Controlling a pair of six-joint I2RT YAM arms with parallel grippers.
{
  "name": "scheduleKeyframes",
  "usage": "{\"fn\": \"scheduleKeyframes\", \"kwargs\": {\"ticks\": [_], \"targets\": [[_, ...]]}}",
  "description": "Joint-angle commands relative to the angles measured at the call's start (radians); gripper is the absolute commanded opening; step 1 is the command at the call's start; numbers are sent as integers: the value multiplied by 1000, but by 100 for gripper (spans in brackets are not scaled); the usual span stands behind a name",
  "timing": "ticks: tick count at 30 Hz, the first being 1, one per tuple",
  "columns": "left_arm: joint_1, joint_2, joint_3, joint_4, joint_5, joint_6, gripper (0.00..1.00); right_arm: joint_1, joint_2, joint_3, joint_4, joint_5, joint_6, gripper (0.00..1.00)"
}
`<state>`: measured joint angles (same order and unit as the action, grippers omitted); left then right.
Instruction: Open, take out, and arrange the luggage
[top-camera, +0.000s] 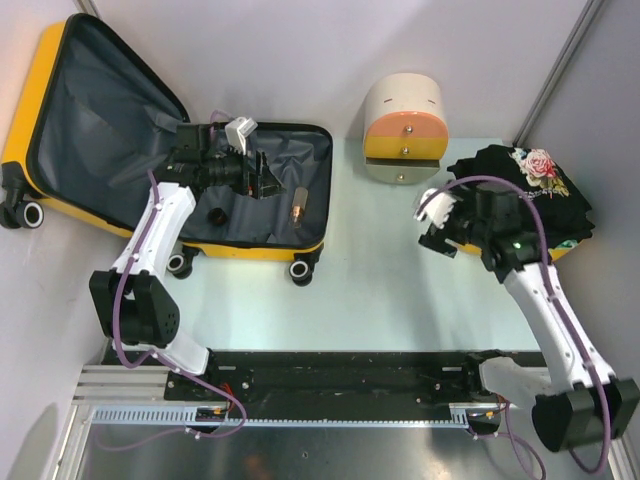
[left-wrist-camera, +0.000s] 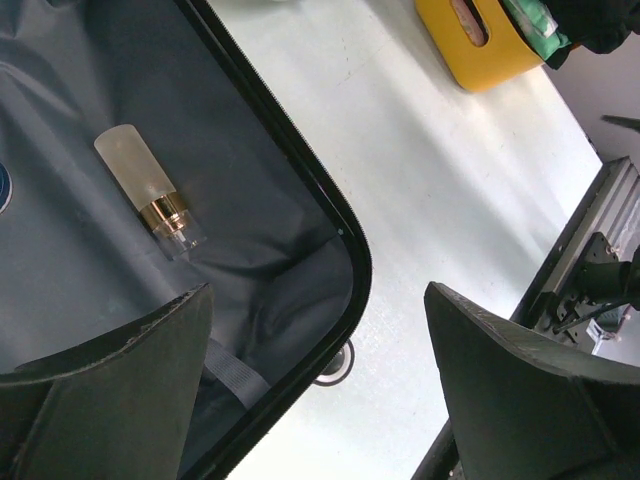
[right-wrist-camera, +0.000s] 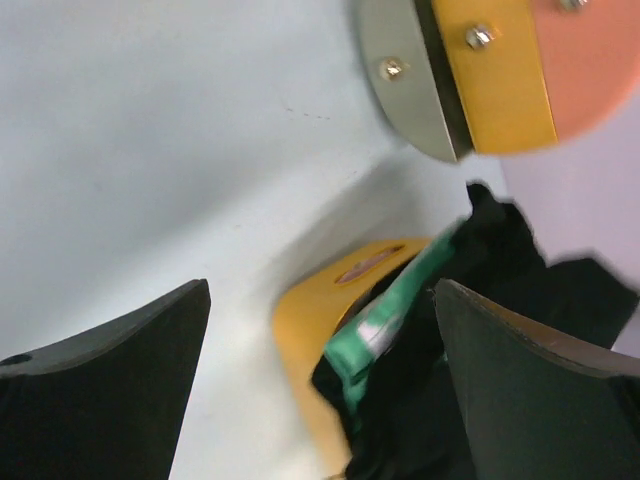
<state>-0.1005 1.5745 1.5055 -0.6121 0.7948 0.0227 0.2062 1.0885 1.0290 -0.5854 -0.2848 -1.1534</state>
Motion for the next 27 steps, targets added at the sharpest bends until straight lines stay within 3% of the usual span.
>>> {"fn": "scheduleKeyframes", "kwargs": {"ticks": [1,4,10,14,16,20,22,27], "targets": [[-2,-41,12,11,31,-10,90,-92,-134,43,-26,26,690,100],[-2,-41,12,11,30,-13,90,-230,-165,46,-151,71,791,100],[-2,-7,48,11,47,-17,90,-568,-84,22,-315,-17,675,100],[-2,9,73,12,40,-41,90,-860,-39,-27,-303,-86,531,99],[-2,10,71,12,34,-40,90,-928,-21,-88,-228,-122,466,99],[-1,19,65,12,32,-40,90,-959,85,-167,-24,-171,461,98],[-1,24,70,12,24,-40,91,-929,137,-178,133,-174,542,98],[4,16,71,12,-8,-29,92,-788,269,-175,347,-119,675,98]]}}
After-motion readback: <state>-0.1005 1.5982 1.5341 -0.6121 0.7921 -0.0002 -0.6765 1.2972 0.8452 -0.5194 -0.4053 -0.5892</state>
